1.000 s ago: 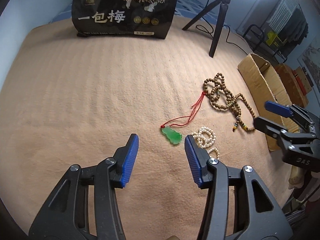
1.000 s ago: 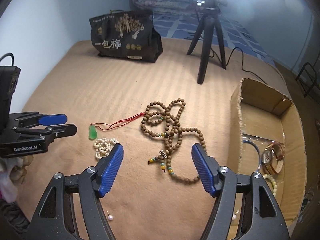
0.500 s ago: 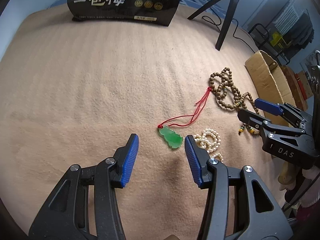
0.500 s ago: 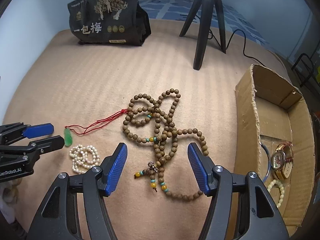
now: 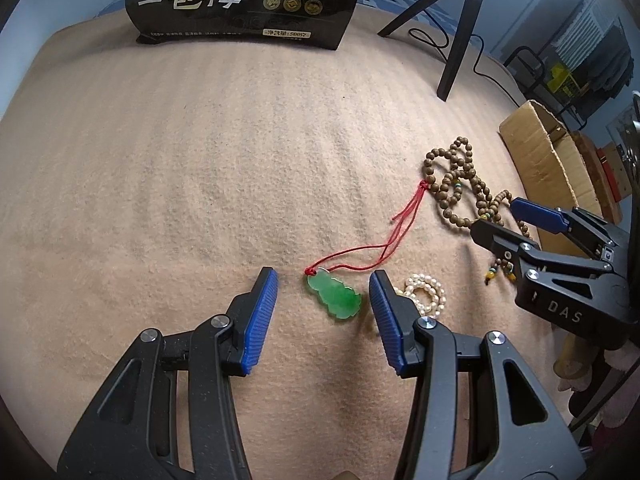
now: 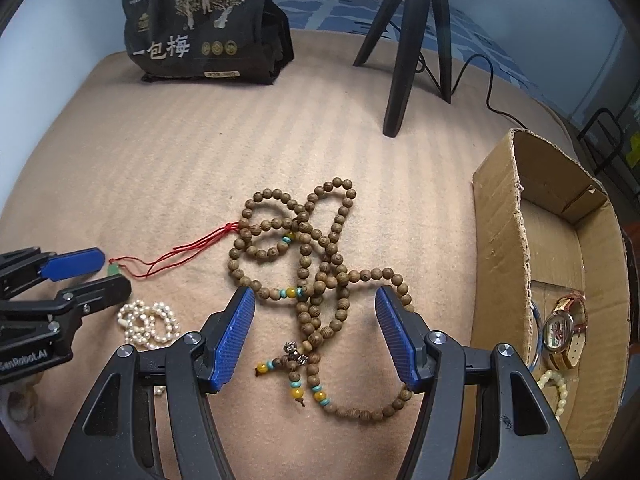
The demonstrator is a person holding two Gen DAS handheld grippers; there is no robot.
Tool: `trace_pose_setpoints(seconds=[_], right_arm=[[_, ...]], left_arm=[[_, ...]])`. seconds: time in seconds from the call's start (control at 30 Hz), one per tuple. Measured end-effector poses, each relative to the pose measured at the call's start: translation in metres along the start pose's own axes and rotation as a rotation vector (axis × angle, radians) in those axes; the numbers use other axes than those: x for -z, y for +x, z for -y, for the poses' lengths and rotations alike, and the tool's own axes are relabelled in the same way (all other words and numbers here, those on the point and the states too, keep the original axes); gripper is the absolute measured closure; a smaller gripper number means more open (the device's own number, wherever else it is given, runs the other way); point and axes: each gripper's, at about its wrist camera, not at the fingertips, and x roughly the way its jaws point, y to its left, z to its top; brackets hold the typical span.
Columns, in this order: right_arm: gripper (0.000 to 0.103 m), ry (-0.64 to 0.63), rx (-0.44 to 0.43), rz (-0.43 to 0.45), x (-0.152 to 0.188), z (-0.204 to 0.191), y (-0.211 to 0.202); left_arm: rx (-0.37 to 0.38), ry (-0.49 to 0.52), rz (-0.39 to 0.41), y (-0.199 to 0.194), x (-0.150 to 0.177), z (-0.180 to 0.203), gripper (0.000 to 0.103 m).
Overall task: Organize jewelry
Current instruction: 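Move the left tool to the green jade pendant while the right tool reaches the wooden bead mala, then close the left tool on the jade pendant while the right tool closes on the mala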
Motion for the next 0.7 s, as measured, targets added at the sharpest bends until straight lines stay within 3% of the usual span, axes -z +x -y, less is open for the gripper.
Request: trace_pose_setpoints(seconds=[0.2, 0.27, 0.43, 0.57, 0.63, 0.7], right_arm=[[0.041, 0.002, 0.025, -0.022, -0.002, 0.0, 0.012], [0.041, 0.009, 0.024, -0.023, -0.001, 0.0, 0.014], [0.041, 0.008, 0.032, -0.02, -0.003, -0.001, 0.016], [0.041, -0.001, 0.038, -0.016, -0.006, -0.005, 0.019], [0.049, -0.001, 0.029, -0.006, -0.008, -0.006, 0.02], [0.071, 0.003, 0.004, 0.002, -0.009, -0.006, 0.02]], left_arm=[[-0.094, 0.075, 0.011, 0.005, 0.002, 0.011, 0.062], [-0.099, 0.078, 0.014, 0.006, 0.003, 0.009, 0.065], [-0.124, 0.085, 0.026, 0.006, 0.004, 0.005, 0.085], [-0.108, 0.08, 0.031, 0.004, 0.005, -0.001, 0.085], [-0.109, 0.081, 0.035, 0.004, 0.005, -0.001, 0.085], [-0.105, 0.077, 0.037, 0.003, 0.006, -0.001, 0.086]])
